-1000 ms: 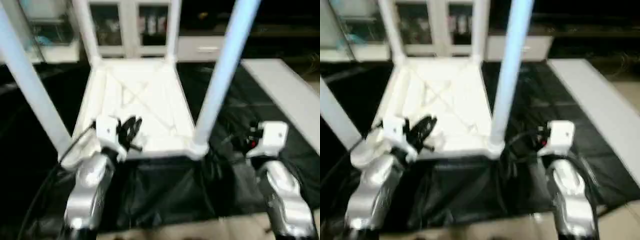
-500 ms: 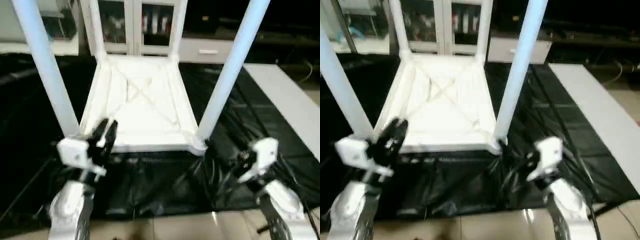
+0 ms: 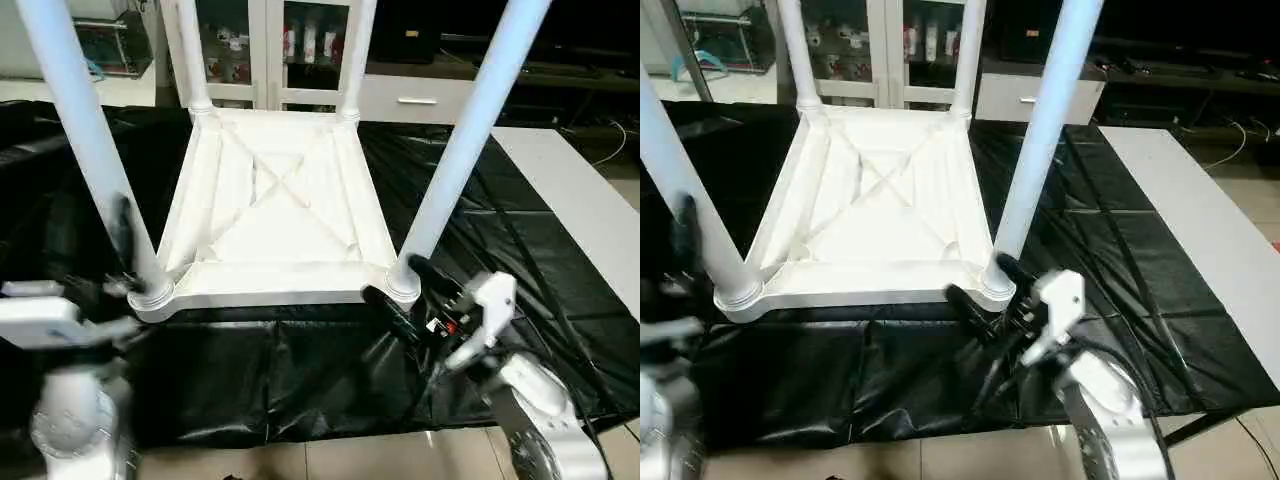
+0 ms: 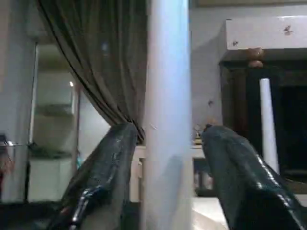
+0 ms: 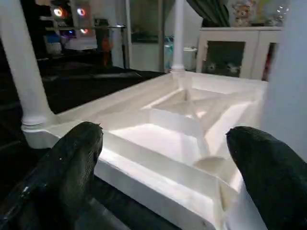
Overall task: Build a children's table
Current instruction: Rotate leg to tighten, then flip table
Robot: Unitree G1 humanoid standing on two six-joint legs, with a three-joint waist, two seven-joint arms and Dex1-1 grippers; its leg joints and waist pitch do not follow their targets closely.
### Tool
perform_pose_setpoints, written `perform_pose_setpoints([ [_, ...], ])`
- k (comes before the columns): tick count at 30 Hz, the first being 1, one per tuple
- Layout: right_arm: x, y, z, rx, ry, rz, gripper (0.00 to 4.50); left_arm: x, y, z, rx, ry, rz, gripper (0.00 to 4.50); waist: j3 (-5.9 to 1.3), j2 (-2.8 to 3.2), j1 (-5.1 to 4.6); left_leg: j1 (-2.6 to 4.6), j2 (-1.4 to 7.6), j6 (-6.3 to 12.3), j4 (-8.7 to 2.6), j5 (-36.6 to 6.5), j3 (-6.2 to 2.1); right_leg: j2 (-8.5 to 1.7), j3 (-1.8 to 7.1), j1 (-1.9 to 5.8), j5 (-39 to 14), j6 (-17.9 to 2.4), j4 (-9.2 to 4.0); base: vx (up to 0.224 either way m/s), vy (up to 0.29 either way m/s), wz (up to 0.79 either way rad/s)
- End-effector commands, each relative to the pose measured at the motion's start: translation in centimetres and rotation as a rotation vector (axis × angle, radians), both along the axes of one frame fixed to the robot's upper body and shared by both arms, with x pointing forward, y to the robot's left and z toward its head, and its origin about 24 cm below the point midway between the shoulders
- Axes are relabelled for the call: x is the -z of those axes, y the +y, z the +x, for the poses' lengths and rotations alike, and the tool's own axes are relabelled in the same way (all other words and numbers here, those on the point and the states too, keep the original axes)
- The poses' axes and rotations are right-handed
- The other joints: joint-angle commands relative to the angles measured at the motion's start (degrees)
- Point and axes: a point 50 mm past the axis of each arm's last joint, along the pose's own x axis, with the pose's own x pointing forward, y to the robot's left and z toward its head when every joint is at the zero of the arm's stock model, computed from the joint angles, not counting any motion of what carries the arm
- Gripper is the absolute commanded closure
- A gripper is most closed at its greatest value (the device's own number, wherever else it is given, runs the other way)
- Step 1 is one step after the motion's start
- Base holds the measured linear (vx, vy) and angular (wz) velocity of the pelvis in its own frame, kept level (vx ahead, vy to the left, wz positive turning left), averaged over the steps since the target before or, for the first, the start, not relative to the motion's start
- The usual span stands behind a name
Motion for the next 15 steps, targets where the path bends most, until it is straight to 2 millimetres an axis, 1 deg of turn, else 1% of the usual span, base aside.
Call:
perform_pose_setpoints([
  [1,0.0,0.0,0.1,-0.001,-0.001,0.006,0.0,0.5,0.1,0.1,-0.01,0.021,0.005,1.59,-2.56,1.29,0.19,0.48,4.66,0.76,-5.79,-10.0,-1.83,-5.02,3.95,1.79,0.7,-9.7,-3.54,0.0,0.0,0.0],
  [2,0.1,0.1,0.1,-0.004,-0.001,0.008,0.0,0.6,0.3,0.2,-0.016,0.027,0.013,1.51,-2.61,1.24,0.22,0.51,4.59,0.69,-5.72,-9.9,-1.71,-4.97,3.96,1.75,1.2,-9.8,-3.56,0.0,0.0,0.0],
  [3,0.2,0.3,0.1,-0.005,0.001,0.01,0.0,0.7,0.5,0.4,-0.012,0.039,0.011,1.46,-2.64,1.21,0.29,0.47,4.57,0.63,-5.79,-9.9,-1.77,-4.97,3.93,1.86,1.8,-9.9,-3.47,0.0,0.0,0.0],
  [4,0.3,0.4,0.1,-0.005,0.004,0.014,0.0,0.8,0.5,0.5,-0.008,0.051,0.01,1.46,-2.65,1.56,0.42,0.48,4.56,0.48,-5.79,-10.1,-1.85,-5.05,3.91,1.85,1.9,-9.9,-3.4,0.0,0.0,0.0],
  [5,0.4,0.4,0.0,-0.004,0.006,0.017,0.0,0.9,0.5,0.7,-0.004,0.062,0.01,1.38,-2.57,1.32,0.32,0.44,4.54,0.34,-5.89,-10.9,-1.79,-5.04,3.94,1.85,1.4,-10.0,-3.48,0.0,0.0,0.0],
  [6,0.5,0.5,0.0,-0.004,0.009,0.02,0.0,1.1,0.6,1.2,0.014,0.088,-0.008,1.14,-2.53,1.41,0.41,0.54,4.58,0.01,-5.95,-11.9,-1.77,-5.13,4.0,1.78,0.3,-10.1,-3.52,0.0,0.0,0.0],
  [7,0.6,0.6,0.0,-0.001,0.012,0.022,0.0,1.2,0.6,1.5,0.027,0.106,-0.021,1.07,-2.48,1.54,0.47,0.6,4.54,-0.3,-5.99,-12.7,-1.75,-5.16,4.02,1.72,-1.0,-10.3,-3.59,0.0,0.0,0.0],
  [9,0.7,0.6,0.0,0.001,0.013,0.022,0.0,1.4,0.6,1.9,0.044,0.139,-0.042,1.01,-2.47,1.59,0.62,0.67,4.56,-0.92,-6.05,-13.4,-1.75,-5.18,4.05,1.68,-2.0,-10.4,-3.65,0.0,0.0,0.0],
  [10,0.7,0.8,0.0,0.006,0.015,0.024,0.0,2.1,1.1,2.8,0.037,0.233,-0.058,0.93,-2.5,1.96,0.6,0.66,4.46,-1.36,-6.04,-13.6,-1.76,-5.04,4.05,1.6,-1.8,-10.3,-3.58,0.0,0.0,0.0],
  [11,0.7,0.9,0.0,0.009,0.016,0.021,0.0,2.0,1.4,3.1,0.025,0.233,-0.073,0.79,-2.51,1.94,0.67,0.75,4.32,-1.39,-6.01,-13.7,-1.82,-5.0,4.05,1.58,-1.9,-10.2,-3.56,0.0,0.0,0.0],
  [12,0.7,0.9,0.0,0.012,0.019,0.019,0.0,2.1,1.7,3.4,0.016,0.251,-0.096,0.67,-2.5,1.99,0.69,0.62,4.32,-1.36,-6.03,-13.5,-1.87,-5.06,4.05,1.7,-1.9,-10.2,-3.58,0.0,0.0,0.0],
  [14,0.8,1.0,0.0,0.007,0.03,0.024,0.0,1.8,2.1,4.1,0.008,0.281,-0.134,0.56,-2.63,1.98,0.76,0.66,4.38,-1.46,-5.92,-12.6,-1.81,-5.12,4.08,1.71,-0.8,-10.6,-3.45,0.0,0.0,0.0],
  [15,0.8,1.1,0.0,0.002,0.036,0.029,0.0,1.4,2.4,4.4,-0.002,0.276,-0.146,0.49,-2.71,2.69,0.88,0.72,4.31,-1.6,-5.85,-12.2,-1.86,-5.03,4.02,1.65,0.2,-10.9,-3.26,0.0,0.0,0.0],
])
